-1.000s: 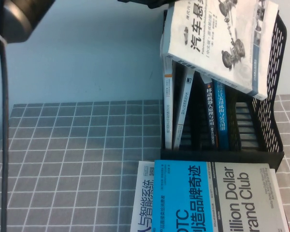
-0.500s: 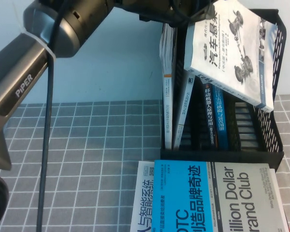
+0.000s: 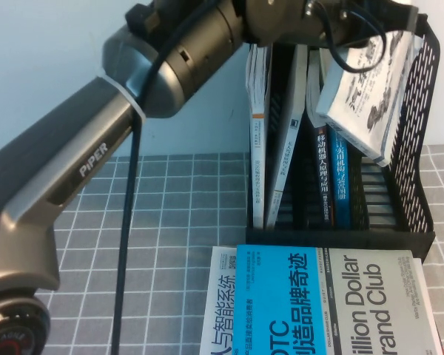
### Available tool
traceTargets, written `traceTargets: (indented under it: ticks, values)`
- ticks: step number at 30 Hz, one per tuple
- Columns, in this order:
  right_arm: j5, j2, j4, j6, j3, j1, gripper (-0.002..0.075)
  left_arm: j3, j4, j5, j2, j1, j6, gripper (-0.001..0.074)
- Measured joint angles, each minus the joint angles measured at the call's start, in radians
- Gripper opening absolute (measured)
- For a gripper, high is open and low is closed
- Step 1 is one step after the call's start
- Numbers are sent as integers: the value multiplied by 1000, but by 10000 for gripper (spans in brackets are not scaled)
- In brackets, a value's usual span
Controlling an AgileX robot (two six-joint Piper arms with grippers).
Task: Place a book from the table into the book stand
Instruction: Place the book on the book shelf
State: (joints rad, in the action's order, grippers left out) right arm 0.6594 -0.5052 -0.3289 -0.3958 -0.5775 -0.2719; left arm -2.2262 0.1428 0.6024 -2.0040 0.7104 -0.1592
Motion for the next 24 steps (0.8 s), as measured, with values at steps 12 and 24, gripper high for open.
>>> traceTargets:
  ticks: [12,24]
  values:
    - [0,0,2,0,0,0,-3,-6,-37,69,-78,14,-35,112]
    - [0,0,6,0,0,0,-3,-6,-90,78,-97,23,-139,174]
